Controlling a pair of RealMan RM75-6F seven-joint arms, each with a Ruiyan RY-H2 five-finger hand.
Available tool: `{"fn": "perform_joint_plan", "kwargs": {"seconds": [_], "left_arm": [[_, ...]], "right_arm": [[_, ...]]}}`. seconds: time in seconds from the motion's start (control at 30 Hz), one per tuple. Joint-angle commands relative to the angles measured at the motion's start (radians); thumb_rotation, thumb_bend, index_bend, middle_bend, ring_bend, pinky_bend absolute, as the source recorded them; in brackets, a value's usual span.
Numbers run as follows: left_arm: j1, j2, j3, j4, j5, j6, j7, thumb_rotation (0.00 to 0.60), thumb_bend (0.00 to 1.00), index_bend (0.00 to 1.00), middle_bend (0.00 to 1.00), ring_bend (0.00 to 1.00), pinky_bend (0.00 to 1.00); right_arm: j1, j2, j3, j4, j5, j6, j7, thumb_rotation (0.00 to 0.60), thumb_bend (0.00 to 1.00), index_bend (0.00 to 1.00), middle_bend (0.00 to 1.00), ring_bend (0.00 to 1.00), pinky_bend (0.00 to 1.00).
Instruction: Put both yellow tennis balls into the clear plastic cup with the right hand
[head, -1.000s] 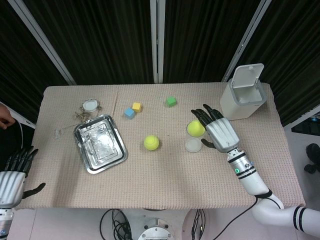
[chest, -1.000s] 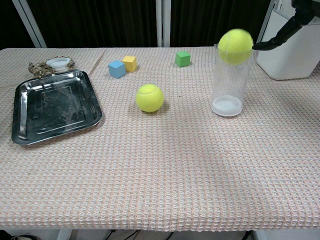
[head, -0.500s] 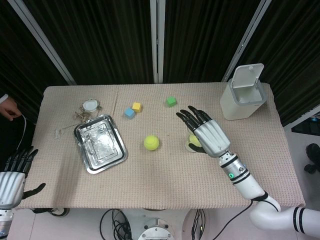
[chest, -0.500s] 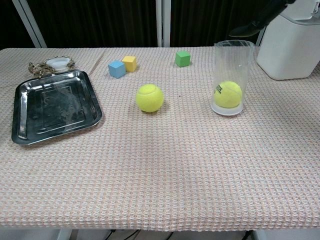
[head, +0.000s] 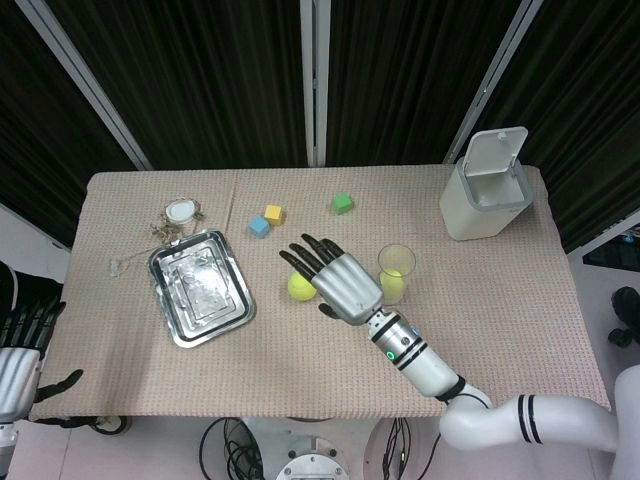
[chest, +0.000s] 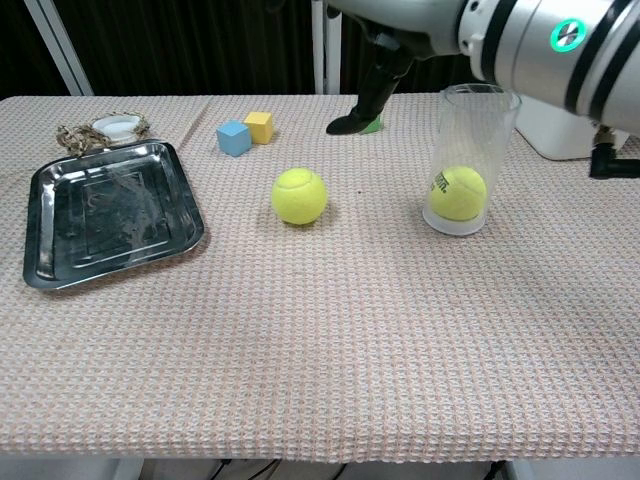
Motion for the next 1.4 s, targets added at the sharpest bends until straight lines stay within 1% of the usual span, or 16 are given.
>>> {"fn": "perform_joint_plan", "kwargs": {"seconds": [0.03, 0.07, 0.27, 0.4, 0.67, 0.9, 0.97, 1.03, 1.1, 1.27, 1.3, 1.37, 1.4], "left_arm": [[0.001, -0.001, 0.001, 0.008, 0.001, 0.001, -0.010, 0.600, 0.05, 0.06, 0.01, 0.00, 0.00], [0.001, -0.002, 0.000, 0.011, 0.000, 0.002, -0.015, 0.600, 0.05, 0.06, 0.01, 0.00, 0.00], [0.005, -0.001, 0.000, 0.024, 0.000, 0.008, -0.036, 0.600, 0.05, 0.06, 0.01, 0.00, 0.00], [0.008, 0.002, 0.003, 0.027, 0.002, 0.011, -0.043, 0.600, 0.05, 0.06, 0.01, 0.00, 0.00], [0.017, 0.009, 0.004, 0.032, 0.002, 0.022, -0.059, 0.600, 0.05, 0.06, 0.01, 0.00, 0.00], [0.016, 0.013, 0.003, 0.032, 0.003, 0.020, -0.059, 0.600, 0.05, 0.06, 0.01, 0.00, 0.00], [0.016, 0.014, 0.003, 0.033, 0.001, 0.020, -0.062, 0.600, 0.05, 0.06, 0.01, 0.00, 0.00], [0.016, 0.014, 0.002, 0.035, 0.000, 0.019, -0.064, 0.600, 0.05, 0.06, 0.01, 0.00, 0.00], [0.016, 0.014, 0.002, 0.037, -0.002, 0.017, -0.067, 0.600, 0.05, 0.06, 0.01, 0.00, 0.00], [0.017, 0.012, 0.001, 0.041, -0.003, 0.017, -0.070, 0.600, 0.05, 0.06, 0.01, 0.00, 0.00], [0.017, 0.012, 0.001, 0.042, -0.004, 0.016, -0.070, 0.600, 0.05, 0.06, 0.01, 0.00, 0.00], [0.017, 0.011, 0.000, 0.044, -0.006, 0.016, -0.071, 0.600, 0.05, 0.06, 0.01, 0.00, 0.00], [0.018, 0.011, 0.000, 0.045, -0.007, 0.015, -0.070, 0.600, 0.05, 0.06, 0.01, 0.00, 0.00]], "right_arm": [[0.082, -0.087, -0.001, 0.076, 0.152, -0.023, -0.120, 0.600, 0.10, 0.00, 0.09, 0.00, 0.18], [0.099, -0.106, -0.004, 0.094, 0.192, -0.024, -0.142, 0.600, 0.10, 0.00, 0.09, 0.00, 0.18], [0.171, -0.173, -0.027, 0.185, 0.342, -0.040, -0.214, 0.600, 0.11, 0.00, 0.08, 0.00, 0.18], [0.198, -0.204, -0.046, 0.242, 0.403, -0.046, -0.224, 0.600, 0.11, 0.00, 0.07, 0.00, 0.18], [0.222, -0.257, -0.073, 0.337, 0.453, -0.051, -0.199, 0.600, 0.13, 0.00, 0.06, 0.00, 0.18], [0.242, -0.317, -0.085, 0.429, 0.437, -0.063, -0.162, 0.600, 0.15, 0.00, 0.06, 0.00, 0.18], [0.247, -0.333, -0.086, 0.452, 0.450, -0.059, -0.166, 0.600, 0.16, 0.00, 0.07, 0.00, 0.20], [0.253, -0.347, -0.087, 0.470, 0.457, -0.052, -0.173, 0.600, 0.17, 0.02, 0.11, 0.04, 0.23], [0.255, -0.360, -0.091, 0.486, 0.446, -0.039, -0.176, 0.600, 0.18, 0.09, 0.18, 0.11, 0.29], [0.254, -0.376, -0.103, 0.517, 0.414, -0.034, -0.168, 0.600, 0.23, 0.41, 0.40, 0.36, 0.50], [0.252, -0.377, -0.106, 0.521, 0.400, -0.035, -0.160, 0.600, 0.24, 0.47, 0.43, 0.39, 0.54], [0.247, -0.377, -0.111, 0.527, 0.365, -0.029, -0.142, 0.600, 0.25, 0.56, 0.48, 0.44, 0.59], [0.244, -0.376, -0.114, 0.528, 0.349, -0.024, -0.136, 0.600, 0.26, 0.59, 0.50, 0.45, 0.60]]}}
